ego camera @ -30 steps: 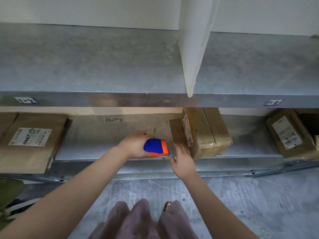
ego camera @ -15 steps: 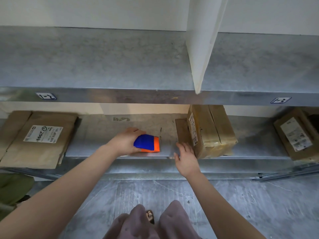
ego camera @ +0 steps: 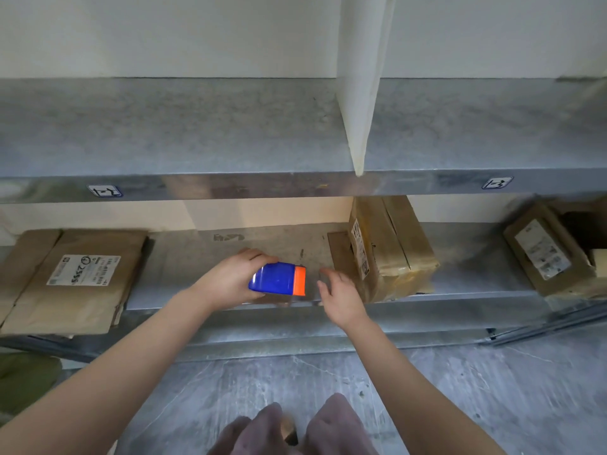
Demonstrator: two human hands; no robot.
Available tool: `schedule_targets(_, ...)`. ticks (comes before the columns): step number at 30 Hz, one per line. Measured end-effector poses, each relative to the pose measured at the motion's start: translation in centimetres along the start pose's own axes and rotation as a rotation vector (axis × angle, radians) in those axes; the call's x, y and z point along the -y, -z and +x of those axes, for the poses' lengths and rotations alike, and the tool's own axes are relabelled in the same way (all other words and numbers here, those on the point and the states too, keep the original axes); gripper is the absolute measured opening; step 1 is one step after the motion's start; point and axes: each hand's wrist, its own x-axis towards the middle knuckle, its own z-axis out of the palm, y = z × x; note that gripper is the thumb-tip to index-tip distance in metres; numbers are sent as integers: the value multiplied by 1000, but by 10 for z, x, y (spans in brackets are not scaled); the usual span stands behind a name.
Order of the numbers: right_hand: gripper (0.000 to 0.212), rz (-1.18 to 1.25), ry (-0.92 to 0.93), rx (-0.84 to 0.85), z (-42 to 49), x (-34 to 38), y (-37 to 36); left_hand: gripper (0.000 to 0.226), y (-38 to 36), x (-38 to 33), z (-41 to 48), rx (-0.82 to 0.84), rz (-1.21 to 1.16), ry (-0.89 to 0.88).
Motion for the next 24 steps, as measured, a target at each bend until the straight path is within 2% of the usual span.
schedule_targets(3,44,115,-21,52,-1,11,1,54,19,-4,-3,-46,-2,-67)
schedule_targets(8,43,501,-123,149,-6,33,12,52,45,-23,-2,-128,12,-157)
schedule_targets(12,21,647,-135,28,-12,34,23,50,52,-37,3,-160,20,-182)
schedule_targets(14,16,578,-107,-115,-20,34,36,53,50,-41,6,-159,11,-164)
schedule_targets(17,19,382,-13,-330,-36,38,63,58,49,-49,9,-156,-34,-119)
schedule_targets(21,20,105,86,-461,-54,32,87,63,49,-62,9,-140,-96,-58)
schedule_targets(24,20,-62,72,-542,-60,18,101,64,42,-80,12,-143,-130,-48)
